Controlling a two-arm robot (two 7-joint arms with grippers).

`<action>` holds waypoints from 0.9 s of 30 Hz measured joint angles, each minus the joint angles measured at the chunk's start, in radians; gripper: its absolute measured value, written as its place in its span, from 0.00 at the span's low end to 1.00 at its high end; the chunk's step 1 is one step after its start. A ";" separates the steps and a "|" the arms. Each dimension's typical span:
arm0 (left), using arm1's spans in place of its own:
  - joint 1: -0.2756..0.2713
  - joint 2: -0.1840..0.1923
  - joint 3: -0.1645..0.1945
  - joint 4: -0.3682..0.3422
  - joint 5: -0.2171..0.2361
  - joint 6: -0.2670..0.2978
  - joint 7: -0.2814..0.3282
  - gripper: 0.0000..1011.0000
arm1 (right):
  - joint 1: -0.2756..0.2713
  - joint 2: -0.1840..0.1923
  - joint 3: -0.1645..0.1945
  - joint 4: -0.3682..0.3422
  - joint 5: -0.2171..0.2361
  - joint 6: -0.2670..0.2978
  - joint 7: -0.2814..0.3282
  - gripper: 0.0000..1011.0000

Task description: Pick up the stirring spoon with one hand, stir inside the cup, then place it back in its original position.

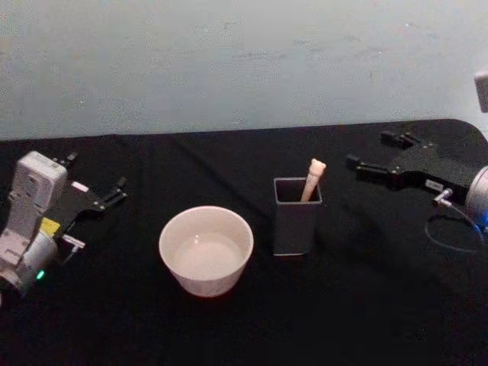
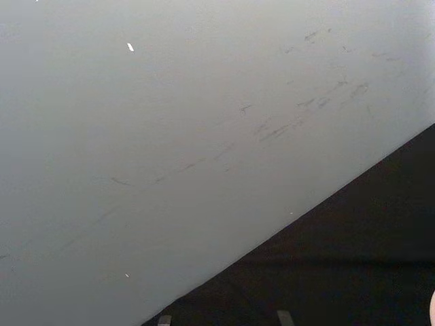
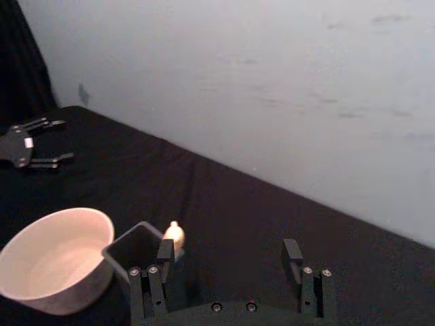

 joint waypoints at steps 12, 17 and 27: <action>0.000 0.000 0.000 0.000 0.000 0.000 0.000 0.99 | 0.059 -0.019 -0.061 0.036 0.045 0.065 0.013 0.99; 0.000 0.000 0.000 0.000 0.000 0.000 0.000 0.99 | 0.088 -0.033 -0.085 0.053 0.067 0.098 0.007 0.99; 0.000 0.000 0.000 0.000 0.000 0.000 0.000 0.99 | 0.111 -0.035 -0.115 0.061 0.092 0.109 0.008 0.99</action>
